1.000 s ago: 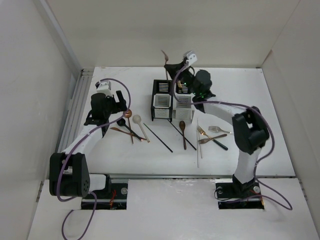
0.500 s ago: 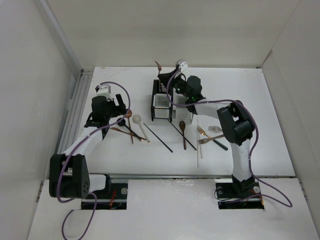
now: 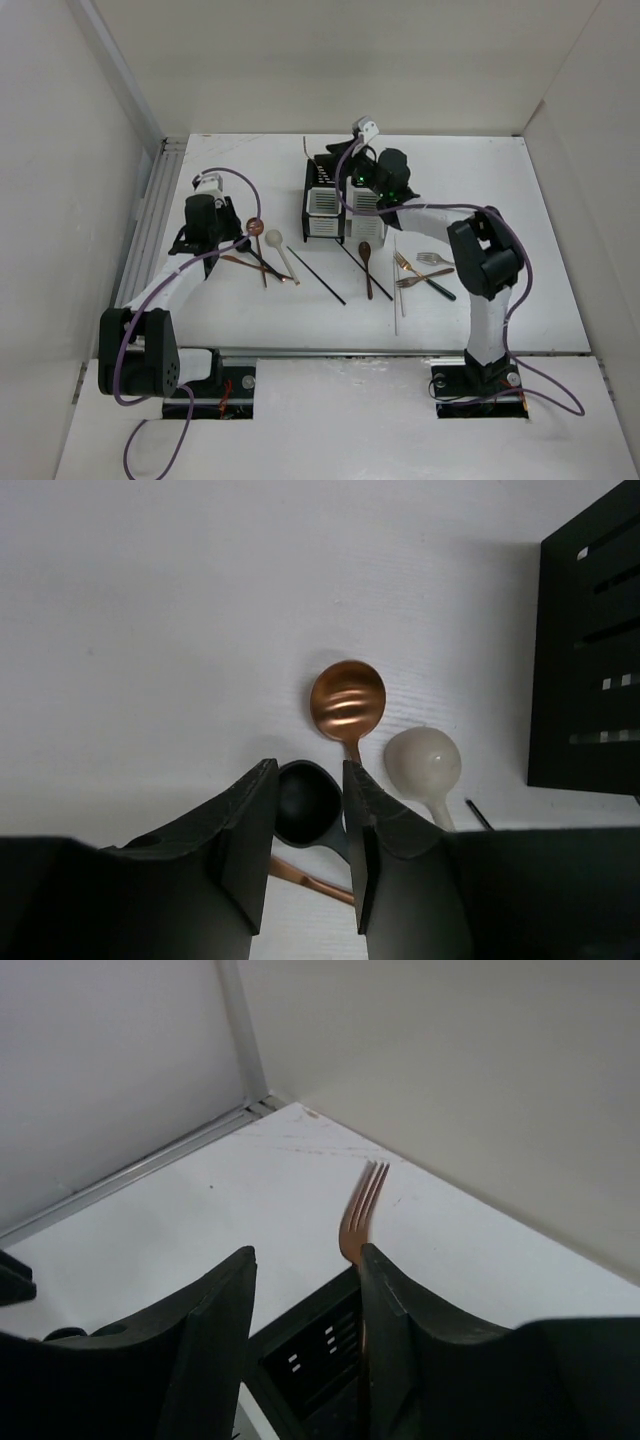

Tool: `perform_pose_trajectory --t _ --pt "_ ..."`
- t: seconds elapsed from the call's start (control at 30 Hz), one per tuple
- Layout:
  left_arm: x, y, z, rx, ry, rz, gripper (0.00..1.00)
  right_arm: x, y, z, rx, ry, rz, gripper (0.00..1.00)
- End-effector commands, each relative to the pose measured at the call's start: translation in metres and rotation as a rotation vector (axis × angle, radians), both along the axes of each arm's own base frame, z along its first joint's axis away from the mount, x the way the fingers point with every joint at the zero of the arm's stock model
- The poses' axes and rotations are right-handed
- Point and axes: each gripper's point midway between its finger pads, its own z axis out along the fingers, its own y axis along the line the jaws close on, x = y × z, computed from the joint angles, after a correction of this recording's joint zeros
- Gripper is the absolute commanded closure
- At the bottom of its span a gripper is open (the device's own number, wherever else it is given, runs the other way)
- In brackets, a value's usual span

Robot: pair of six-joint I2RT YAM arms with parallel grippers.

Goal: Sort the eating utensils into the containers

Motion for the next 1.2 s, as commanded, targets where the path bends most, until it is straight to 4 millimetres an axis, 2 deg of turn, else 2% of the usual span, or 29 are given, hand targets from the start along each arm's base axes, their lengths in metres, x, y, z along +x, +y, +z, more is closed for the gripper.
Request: perform_pose_trajectory --t 0.0,0.03,0.07,0.1,0.13,0.17,0.2,0.23,0.27,0.3,0.33,0.37,0.4,0.43,0.5,0.53,0.6,0.63,0.7,0.73,0.77,0.8,0.87,0.93,0.97,1.0,1.03,1.1,1.17 --pt "-0.004 -0.010 0.015 -0.012 0.018 -0.039 0.71 -0.020 -0.008 0.089 0.030 -0.164 -0.030 0.48" --pt "-0.003 -0.016 0.022 -0.017 0.015 -0.062 0.67 -0.019 -0.012 0.097 0.034 -0.157 -0.081 0.47" --pt "-0.005 -0.020 0.022 -0.016 0.029 -0.072 0.61 -0.024 -0.022 0.108 0.034 -0.142 -0.115 0.47" --pt "-0.007 -0.024 0.022 -0.023 0.044 -0.077 0.59 -0.030 -0.024 0.113 0.039 -0.134 -0.137 0.47" --pt "-0.012 -0.024 0.012 -0.010 0.084 -0.073 0.59 -0.028 -0.036 0.117 0.049 -0.123 -0.199 0.47" --pt "-0.013 -0.031 0.014 -0.011 0.086 -0.077 0.57 -0.035 -0.040 0.107 0.039 -0.096 -0.220 0.45" --pt "-0.015 -0.033 0.008 -0.006 0.108 -0.070 0.49 -0.050 -0.046 0.128 0.068 -0.119 -0.238 0.45" --pt "-0.019 -0.035 0.004 -0.005 0.130 -0.068 0.47 -0.057 -0.051 0.131 0.077 -0.117 -0.259 0.45" --pt "-0.023 -0.042 -0.006 0.008 0.164 -0.086 0.45 -0.063 -0.056 0.119 0.066 -0.088 -0.288 0.44" --pt "-0.026 -0.047 -0.011 0.003 0.188 -0.094 0.45 -0.068 -0.061 0.119 0.061 -0.080 -0.297 0.44" --pt "-0.030 -0.049 -0.018 0.019 0.211 -0.094 0.44 -0.078 -0.068 0.132 0.074 -0.095 -0.297 0.44" --pt "-0.036 -0.052 -0.029 0.029 0.257 -0.097 0.43 -0.084 -0.068 0.133 0.073 -0.088 -0.299 0.44" --pt "-0.039 -0.061 -0.032 0.041 0.265 -0.120 0.41 -0.086 -0.073 0.123 0.041 -0.064 -0.313 0.44" --pt "-0.043 -0.066 -0.037 0.049 0.285 -0.138 0.37 -0.096 -0.075 0.130 0.040 -0.077 -0.306 0.44" --pt "-0.051 -0.080 -0.043 0.061 0.308 -0.182 0.32 -0.104 -0.078 0.125 0.018 -0.068 -0.311 0.44" --pt "-0.052 -0.082 -0.047 0.072 0.318 -0.186 0.34 -0.106 -0.081 0.125 0.017 -0.064 -0.321 0.44" --pt "-0.059 -0.071 -0.054 0.105 0.367 -0.112 0.48 -0.116 -0.086 0.132 0.021 -0.078 -0.323 0.44" --pt "-0.056 -0.069 -0.048 0.107 0.363 -0.088 0.60 -0.118 -0.090 0.130 0.016 -0.069 -0.335 0.44" --pt "-0.058 -0.058 -0.044 0.122 0.384 -0.005 0.69 -0.124 -0.096 0.137 0.027 -0.077 -0.344 0.44" --pt "-0.054 -0.058 -0.035 0.113 0.377 0.022 0.71 -0.125 -0.099 0.133 0.019 -0.067 -0.353 0.44" --pt "-0.055 -0.058 -0.033 0.101 0.386 0.035 0.71 -0.125 -0.099 0.126 0.004 -0.053 -0.353 0.44" --pt "-0.058 -0.058 -0.035 0.088 0.402 0.053 0.69 -0.127 -0.101 0.131 0.014 -0.062 -0.353 0.44" --pt "-0.063 -0.057 -0.040 0.067 0.445 0.065 0.58 -0.129 -0.102 0.133 0.007 -0.068 -0.355 0.44" --pt "-0.066 -0.048 -0.050 0.039 0.487 0.112 0.56 -0.129 -0.103 0.131 -0.008 -0.068 -0.356 0.44" --pt "-0.069 -0.031 -0.061 0.030 0.529 0.176 0.56 -0.130 -0.101 0.131 -0.021 -0.080 -0.346 0.44" --pt "-0.071 -0.024 -0.068 0.013 0.552 0.202 0.56 -0.130 -0.100 0.135 -0.028 -0.091 -0.336 0.44" --pt "-0.066 -0.026 -0.066 -0.039 0.543 0.189 0.59 -0.130 -0.101 0.135 -0.044 -0.105 -0.340 0.44" --pt "-0.061 -0.019 -0.068 -0.074 0.536 0.187 0.59 -0.131 -0.098 0.137 -0.075 -0.133 -0.321 0.44" --pt "-0.055 -0.028 -0.067 -0.101 0.520 0.141 0.59 -0.129 -0.096 0.138 -0.106 -0.162 -0.318 0.44"
